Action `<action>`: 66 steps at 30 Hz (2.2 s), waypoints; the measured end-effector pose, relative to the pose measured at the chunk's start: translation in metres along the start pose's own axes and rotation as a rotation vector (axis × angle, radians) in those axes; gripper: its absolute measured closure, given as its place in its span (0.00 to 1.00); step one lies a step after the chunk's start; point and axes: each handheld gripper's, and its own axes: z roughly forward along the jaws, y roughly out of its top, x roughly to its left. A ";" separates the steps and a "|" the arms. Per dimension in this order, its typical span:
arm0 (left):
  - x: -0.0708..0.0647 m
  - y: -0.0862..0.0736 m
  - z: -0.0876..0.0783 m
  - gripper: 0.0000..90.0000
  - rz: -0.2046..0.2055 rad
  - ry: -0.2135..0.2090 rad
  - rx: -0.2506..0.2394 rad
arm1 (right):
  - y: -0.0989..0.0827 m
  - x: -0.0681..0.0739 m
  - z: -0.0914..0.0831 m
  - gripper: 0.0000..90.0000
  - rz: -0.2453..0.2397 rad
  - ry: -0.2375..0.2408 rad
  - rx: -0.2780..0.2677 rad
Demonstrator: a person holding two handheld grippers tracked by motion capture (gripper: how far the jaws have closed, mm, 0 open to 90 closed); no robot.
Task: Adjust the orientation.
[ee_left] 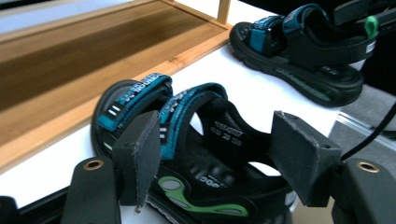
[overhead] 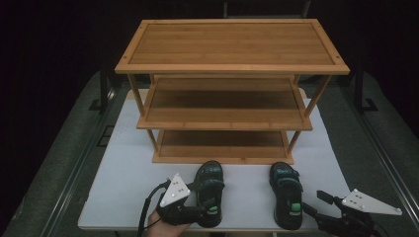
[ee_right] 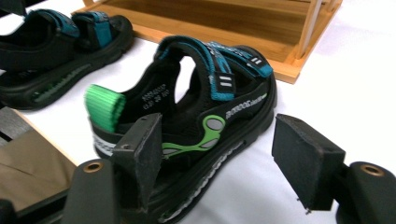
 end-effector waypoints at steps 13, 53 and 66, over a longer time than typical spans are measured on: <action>-0.010 -0.008 -0.011 0.32 -0.022 0.013 -0.019 | 0.006 0.020 -0.004 0.32 -0.024 0.030 -0.018; -0.037 -0.021 0.012 0.24 -0.026 0.175 0.038 | -0.003 0.043 0.020 0.28 0.013 -0.032 -0.004; -0.028 -0.021 0.006 0.33 -0.056 0.115 0.018 | -0.003 0.042 0.018 0.35 0.011 -0.010 -0.011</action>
